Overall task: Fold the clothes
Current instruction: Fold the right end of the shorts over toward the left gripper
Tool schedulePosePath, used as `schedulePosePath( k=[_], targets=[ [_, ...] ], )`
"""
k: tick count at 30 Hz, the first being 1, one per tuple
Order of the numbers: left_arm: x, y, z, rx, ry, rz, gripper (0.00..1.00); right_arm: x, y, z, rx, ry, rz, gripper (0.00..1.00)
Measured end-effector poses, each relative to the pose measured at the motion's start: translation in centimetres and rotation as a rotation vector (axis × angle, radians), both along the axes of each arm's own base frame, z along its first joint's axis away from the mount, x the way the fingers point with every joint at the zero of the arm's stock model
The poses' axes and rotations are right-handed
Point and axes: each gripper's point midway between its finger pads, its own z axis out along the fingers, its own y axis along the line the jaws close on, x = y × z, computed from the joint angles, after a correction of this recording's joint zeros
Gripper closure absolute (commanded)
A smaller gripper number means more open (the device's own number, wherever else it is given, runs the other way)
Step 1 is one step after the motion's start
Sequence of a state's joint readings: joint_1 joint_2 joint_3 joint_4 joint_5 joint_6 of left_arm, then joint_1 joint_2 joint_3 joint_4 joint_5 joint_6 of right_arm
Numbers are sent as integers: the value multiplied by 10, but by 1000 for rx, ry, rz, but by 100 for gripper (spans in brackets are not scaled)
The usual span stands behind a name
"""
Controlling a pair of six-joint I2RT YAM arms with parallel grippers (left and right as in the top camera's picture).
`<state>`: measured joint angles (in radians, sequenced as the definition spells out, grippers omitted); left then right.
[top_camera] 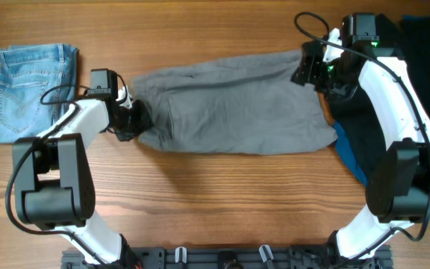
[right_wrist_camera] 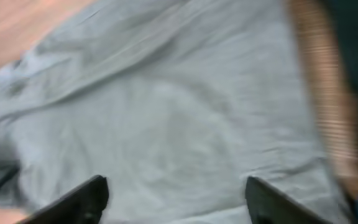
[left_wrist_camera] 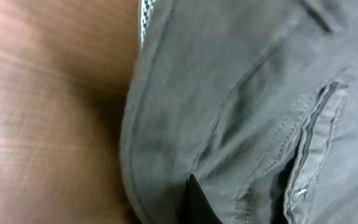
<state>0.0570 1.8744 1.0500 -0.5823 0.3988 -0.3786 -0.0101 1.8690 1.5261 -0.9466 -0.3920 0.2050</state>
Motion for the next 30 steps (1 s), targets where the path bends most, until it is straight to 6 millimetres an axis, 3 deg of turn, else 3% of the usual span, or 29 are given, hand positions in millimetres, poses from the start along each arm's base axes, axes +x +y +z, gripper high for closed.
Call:
schedulePosePath(
  k=[1, 2, 4, 6, 11, 16, 21, 23, 26, 30],
  targets=[
    [-9, 3, 1, 0, 45, 10, 96, -6, 16, 0, 49, 3, 61, 67],
    [-18, 7, 4, 5, 92, 19, 96, -13, 33, -2, 77, 11, 114, 80],
    [-28, 12, 16, 18, 131, 31, 96, -30, 66, -12, 106, 31, 214, 86],
    [-22, 15, 49, 36, 81, 35, 96, -50, 102, -26, 125, 49, 313, 86],
    [-14, 17, 144, 64, -174, 43, 96, -93, 162, -58, 142, 58, 480, 89],
    [-25, 17, 197, 79, -343, 48, 96, -130, 229, -79, 231, 110, 602, 91],
    [-28, 10, 204, 57, -362, 32, 96, -172, 299, -92, 394, 160, 709, 91],
    [-28, 2, 205, 41, -368, 9, 96, -181, 318, -93, 451, 167, 731, 92],
    [-29, -20, 208, 8, -383, -55, 96, -191, 327, -100, 480, 214, 727, 95],
    [-31, -44, 211, -5, -403, -131, 96, -183, 316, -102, 471, 232, 700, 92]
  ],
)
